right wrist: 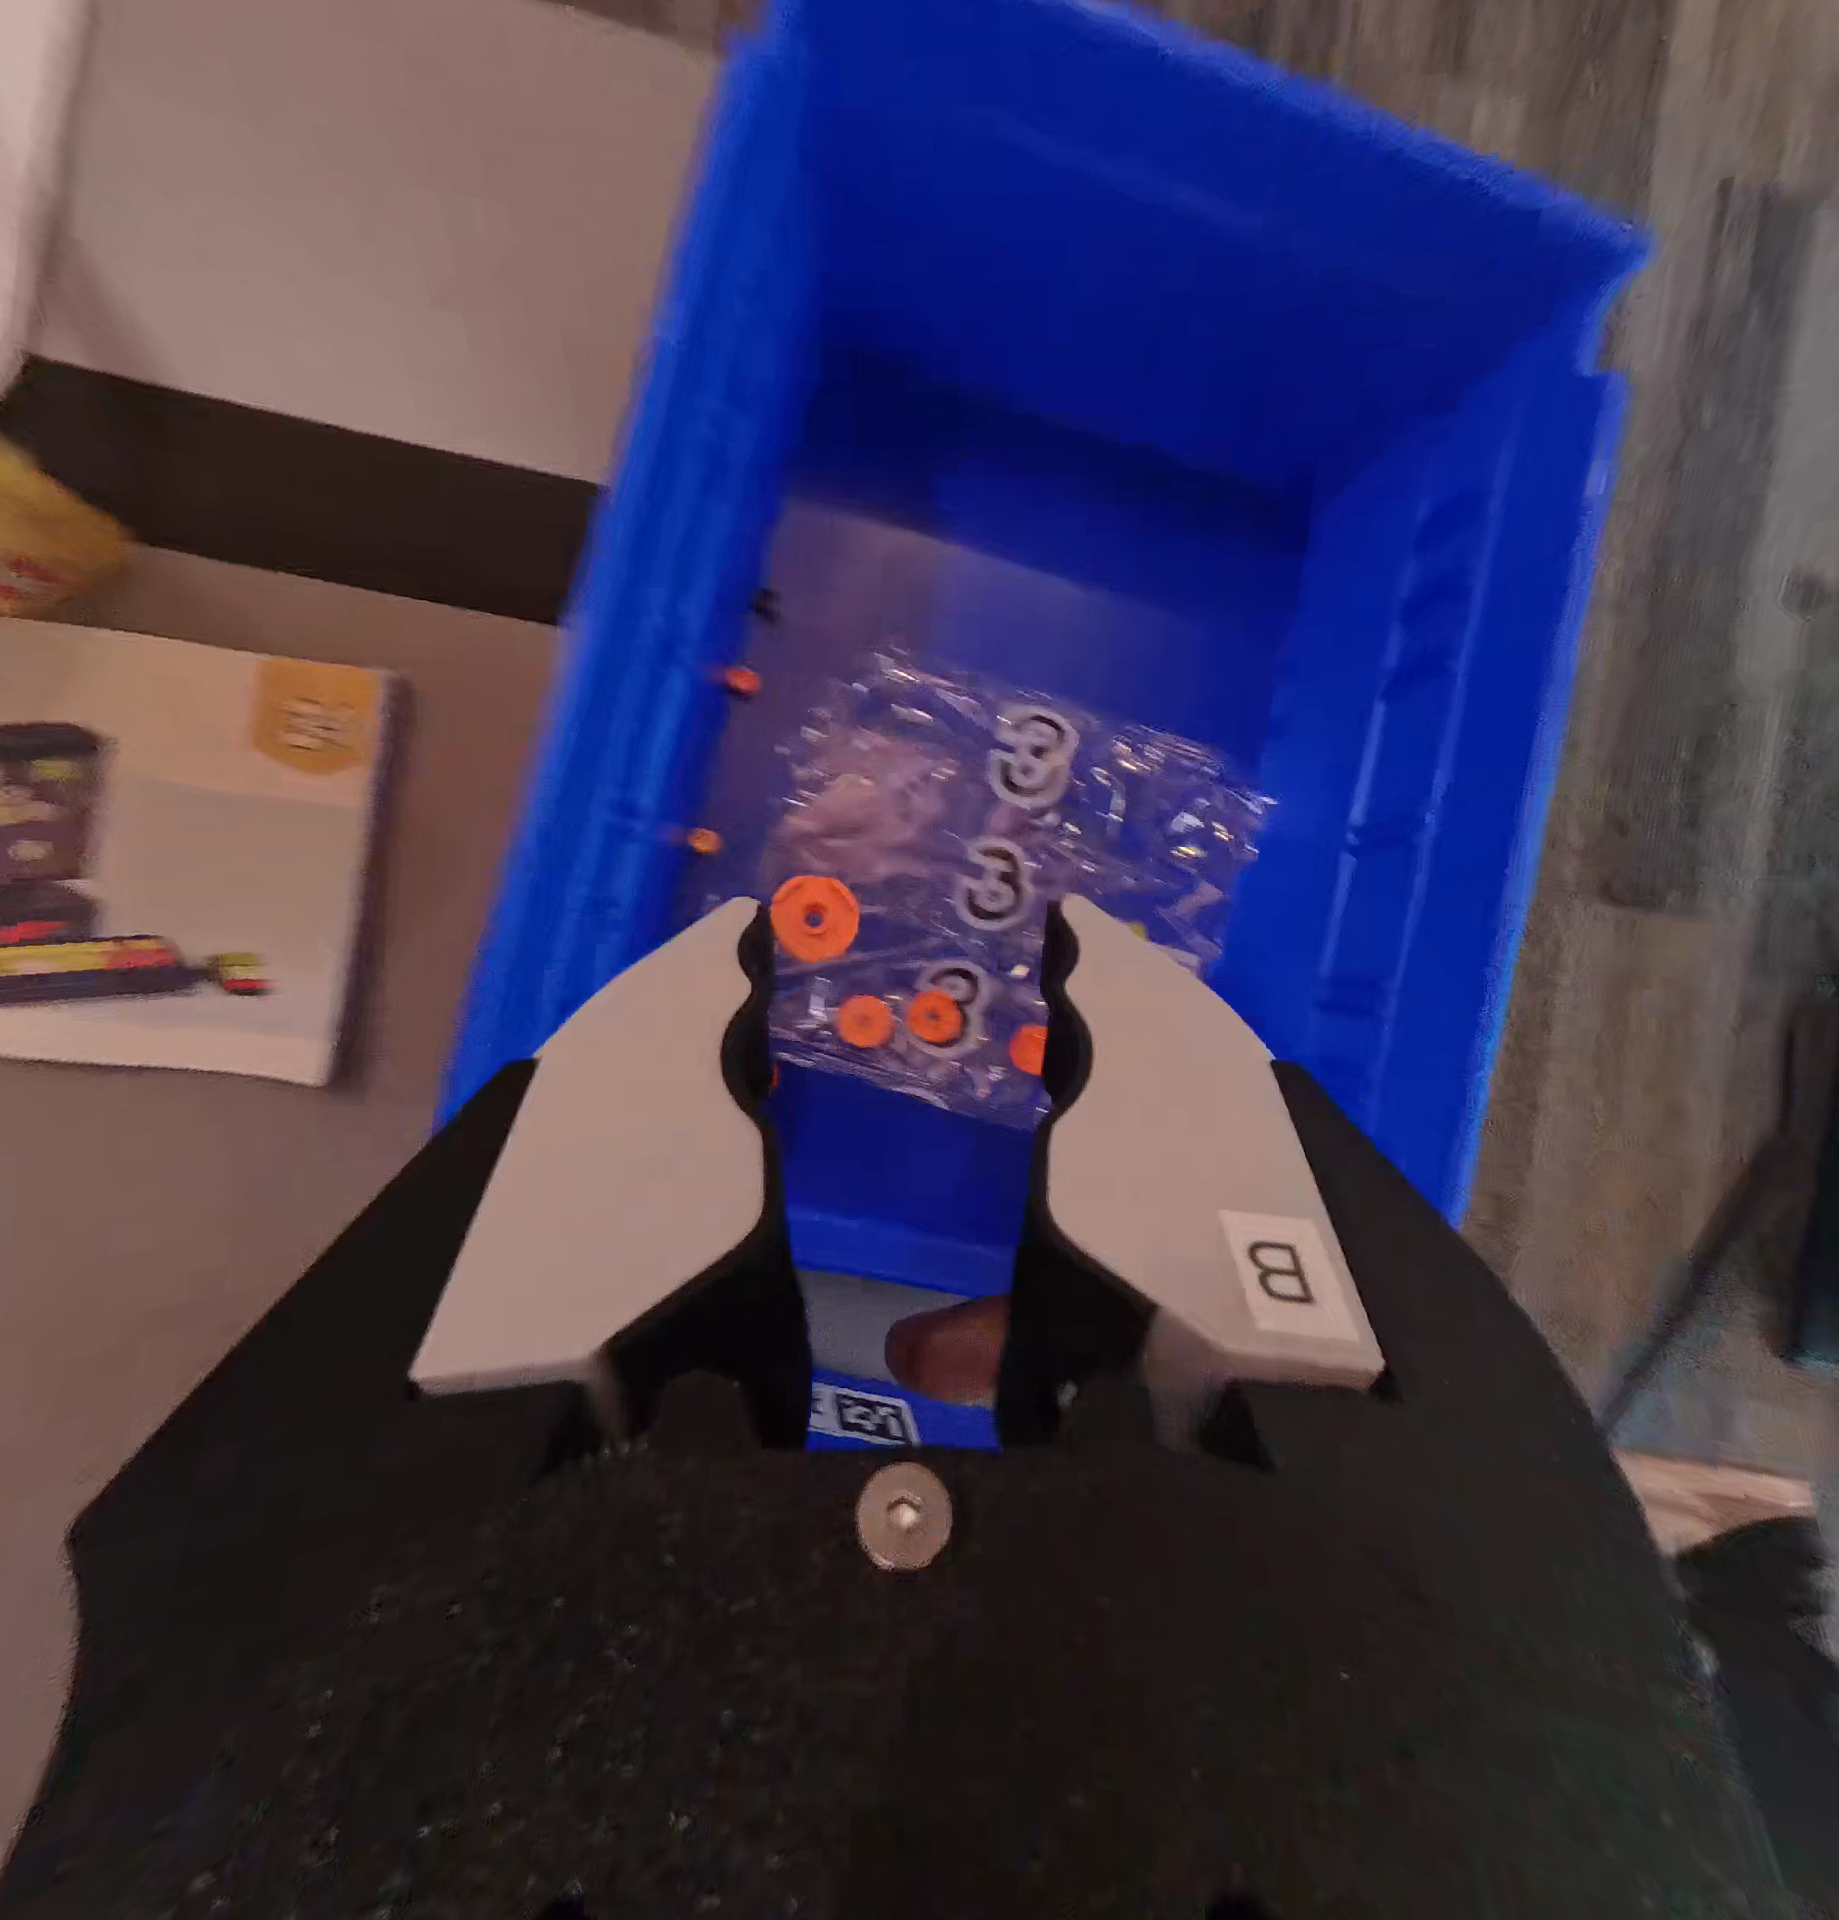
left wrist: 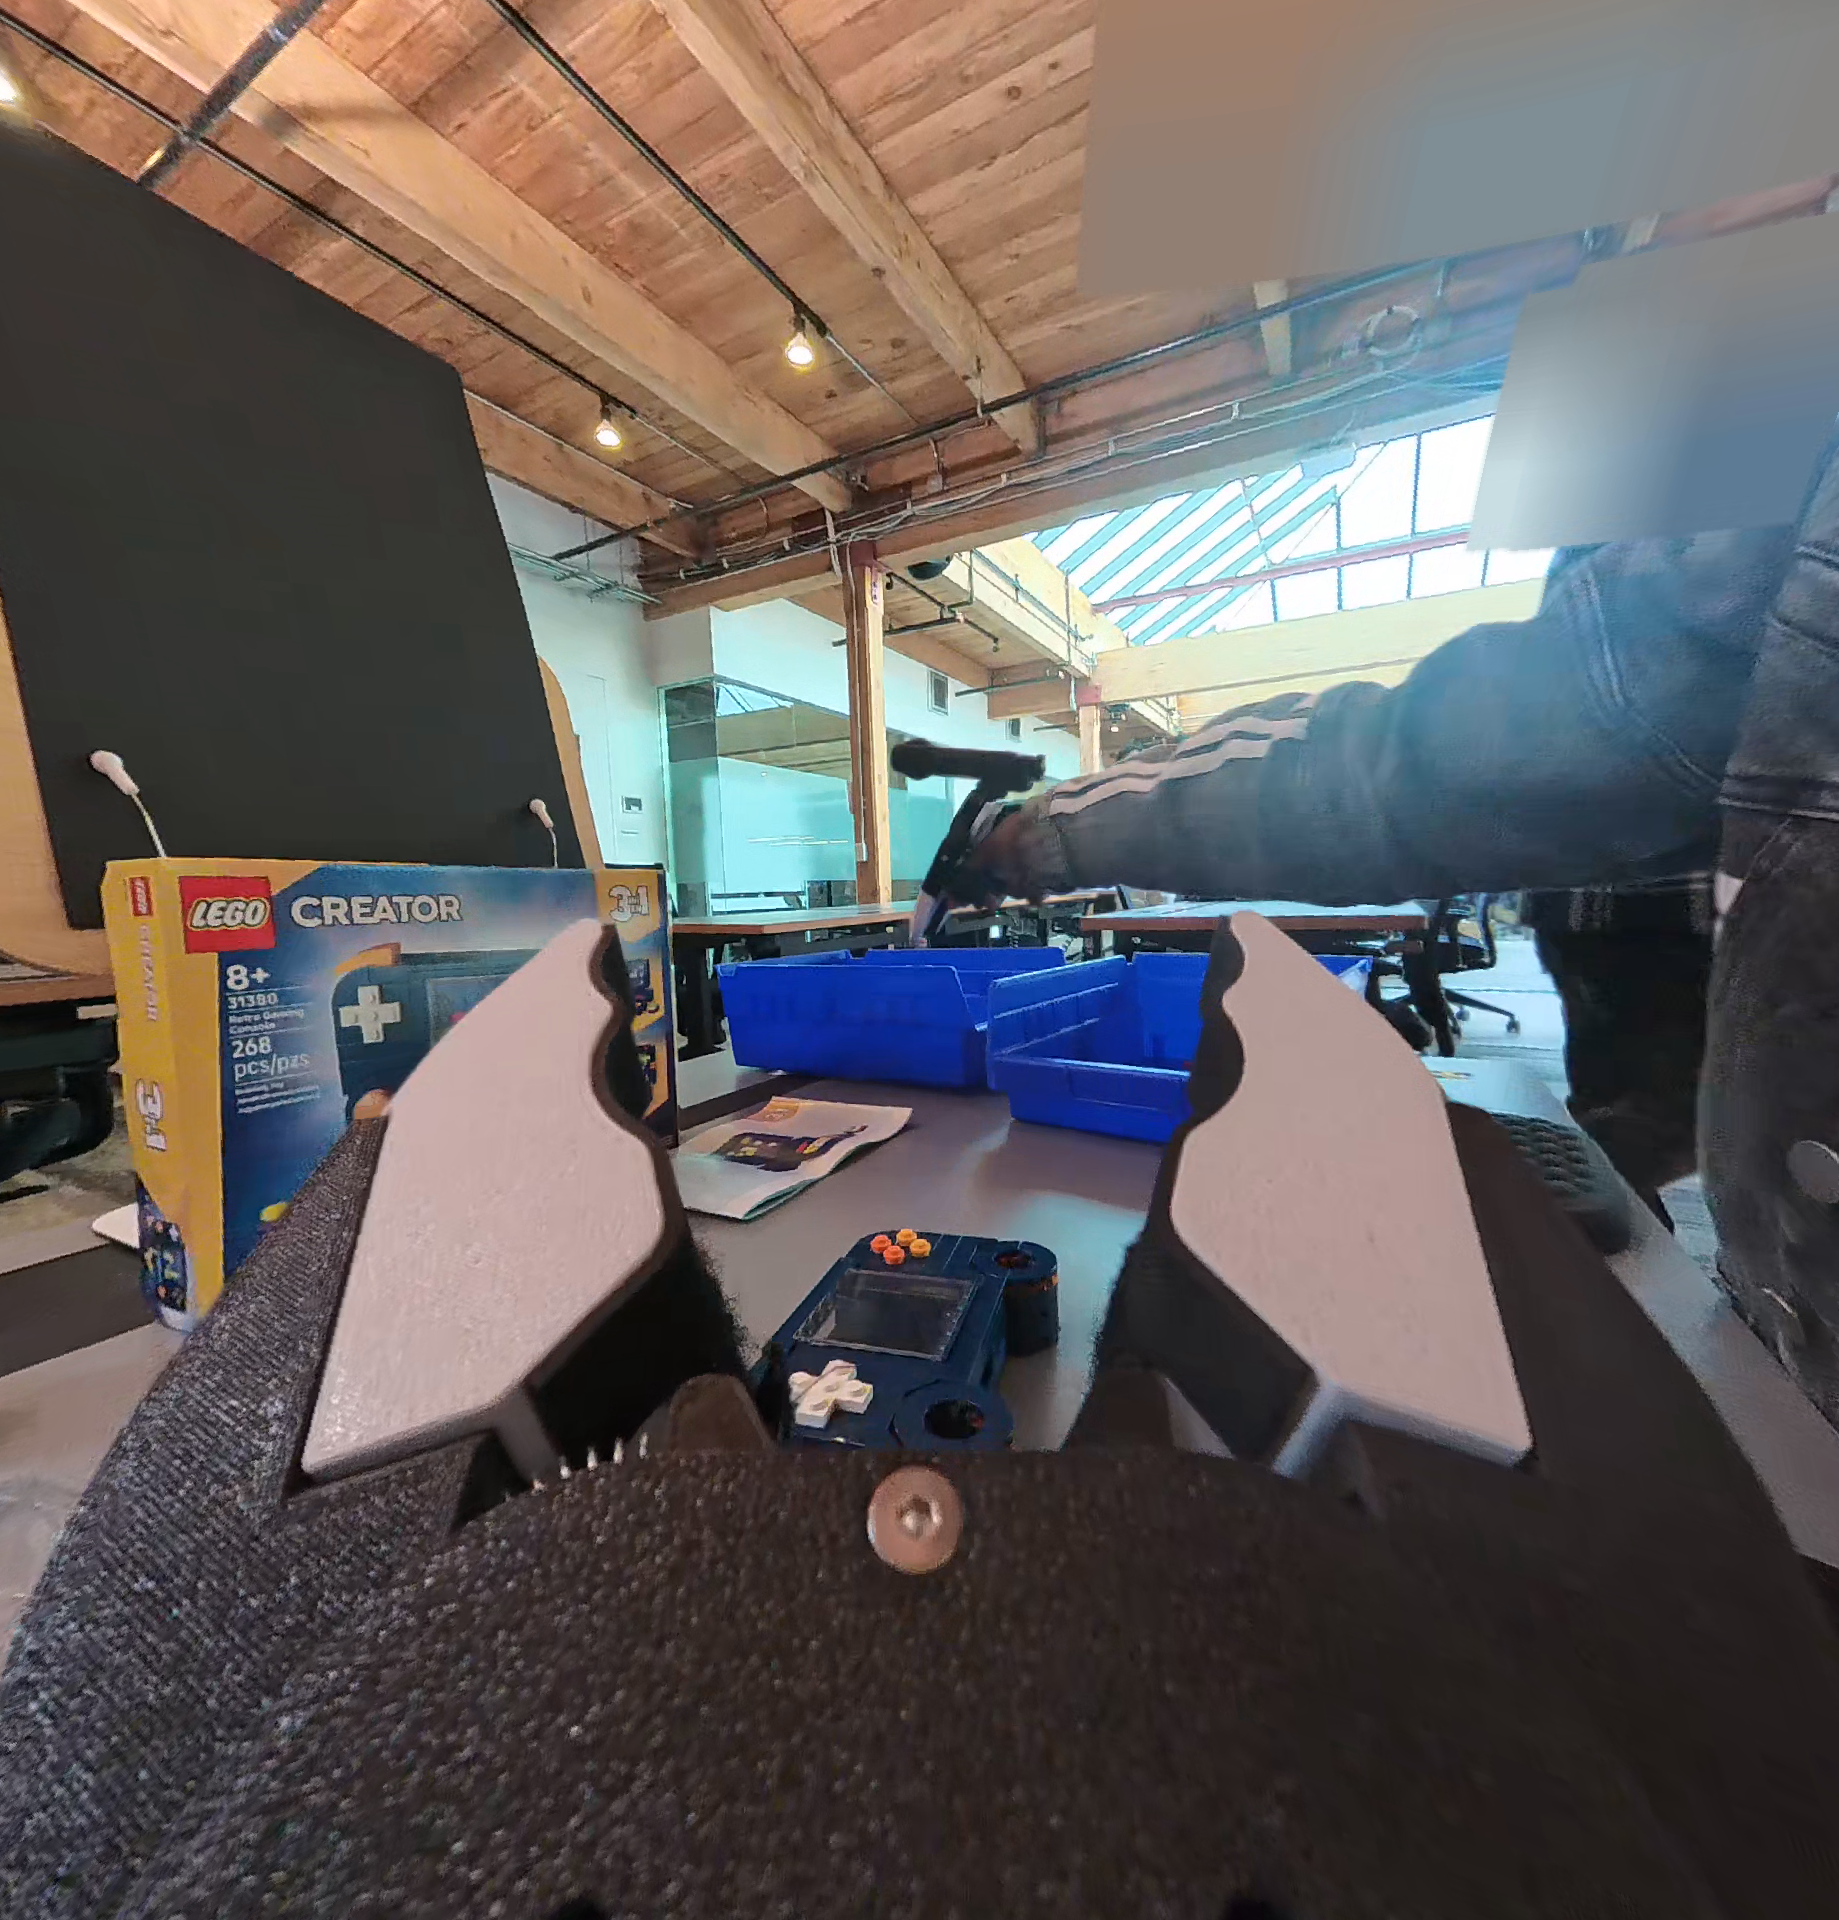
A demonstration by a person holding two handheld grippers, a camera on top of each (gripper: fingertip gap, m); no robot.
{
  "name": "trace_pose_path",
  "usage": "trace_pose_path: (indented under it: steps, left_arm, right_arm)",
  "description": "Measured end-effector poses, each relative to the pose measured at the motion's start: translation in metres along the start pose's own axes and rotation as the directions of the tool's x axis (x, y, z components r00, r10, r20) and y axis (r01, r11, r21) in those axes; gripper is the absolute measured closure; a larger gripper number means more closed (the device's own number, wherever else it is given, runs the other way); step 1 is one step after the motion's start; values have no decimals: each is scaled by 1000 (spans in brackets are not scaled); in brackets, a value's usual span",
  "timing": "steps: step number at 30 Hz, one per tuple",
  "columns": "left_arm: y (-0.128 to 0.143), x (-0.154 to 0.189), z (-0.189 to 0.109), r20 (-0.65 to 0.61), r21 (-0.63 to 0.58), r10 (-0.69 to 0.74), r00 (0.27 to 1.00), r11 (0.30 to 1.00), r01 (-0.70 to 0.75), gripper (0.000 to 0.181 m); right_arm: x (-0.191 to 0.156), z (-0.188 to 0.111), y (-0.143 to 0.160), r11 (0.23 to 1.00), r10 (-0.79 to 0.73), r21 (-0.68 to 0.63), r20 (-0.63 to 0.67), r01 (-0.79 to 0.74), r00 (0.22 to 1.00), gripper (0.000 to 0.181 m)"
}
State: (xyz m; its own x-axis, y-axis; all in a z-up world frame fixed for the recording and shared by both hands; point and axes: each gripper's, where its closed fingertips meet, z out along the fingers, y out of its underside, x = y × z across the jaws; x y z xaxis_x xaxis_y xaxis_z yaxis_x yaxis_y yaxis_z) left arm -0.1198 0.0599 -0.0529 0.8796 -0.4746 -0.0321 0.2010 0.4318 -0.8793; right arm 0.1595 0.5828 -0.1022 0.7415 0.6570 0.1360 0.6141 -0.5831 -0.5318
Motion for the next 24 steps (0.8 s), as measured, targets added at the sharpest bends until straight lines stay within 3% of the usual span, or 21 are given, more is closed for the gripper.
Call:
trace_pose_path:
  steps: [3,8,12,16,20,24]
  left_arm:
    - [2,3,1,-16,-8,-4,1000,1000,3,77]
    - [4,3,2,-16,-25,2,1000,1000,-3,77]
    - [6,4,3,-19,-36,3,1000,999,-4,77]
    - [13,3,4,-9,-73,14,1000,997,-15,78]
    - [29,-1,5,17,-172,-22,1000,985,24,72]
    - [43,-4,5,36,-249,6,999,969,3,71]
  right_arm:
    - [14,2,-1,1000,14,20,-63,-13,998,131]
    - [13,2,10,993,107,-59,12,-107,994,97]
    - [28,1,24,987,56,-146,-79,-67,995,93]
    - [20,-6,3,999,-9,-38,-107,5,994,101]
    - [-34,-23,-25,976,-209,52,-72,213,975,95]
    - [-155,-69,-37,935,-319,209,144,287,937,96]
